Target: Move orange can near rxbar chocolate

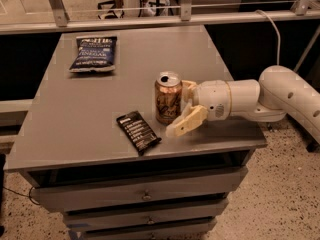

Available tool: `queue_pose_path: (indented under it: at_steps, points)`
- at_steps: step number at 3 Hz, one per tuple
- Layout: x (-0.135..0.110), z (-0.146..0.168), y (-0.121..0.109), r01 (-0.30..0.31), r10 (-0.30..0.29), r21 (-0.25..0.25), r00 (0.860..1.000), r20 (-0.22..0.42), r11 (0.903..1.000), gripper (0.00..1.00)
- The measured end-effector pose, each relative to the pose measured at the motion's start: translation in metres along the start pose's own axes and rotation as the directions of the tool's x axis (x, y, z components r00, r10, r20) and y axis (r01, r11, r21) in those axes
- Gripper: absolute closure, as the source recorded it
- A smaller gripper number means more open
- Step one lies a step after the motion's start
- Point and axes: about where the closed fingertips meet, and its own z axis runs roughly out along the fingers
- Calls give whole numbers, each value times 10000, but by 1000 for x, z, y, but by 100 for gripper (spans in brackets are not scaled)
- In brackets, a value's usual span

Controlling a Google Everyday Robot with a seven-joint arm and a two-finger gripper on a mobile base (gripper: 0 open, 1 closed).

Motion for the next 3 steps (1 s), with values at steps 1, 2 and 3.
queue_pose_path:
  at_steps: [1,2,3]
  points:
    - [-16,-21,-5,477,-471,184,9985,-285,9987,0]
    - [-46,-53,-24,1481,-1431,413,9841,-1048,9881,0]
    - [-81,-78,-51,2682,-2562,534,9520,-1676,9619,0]
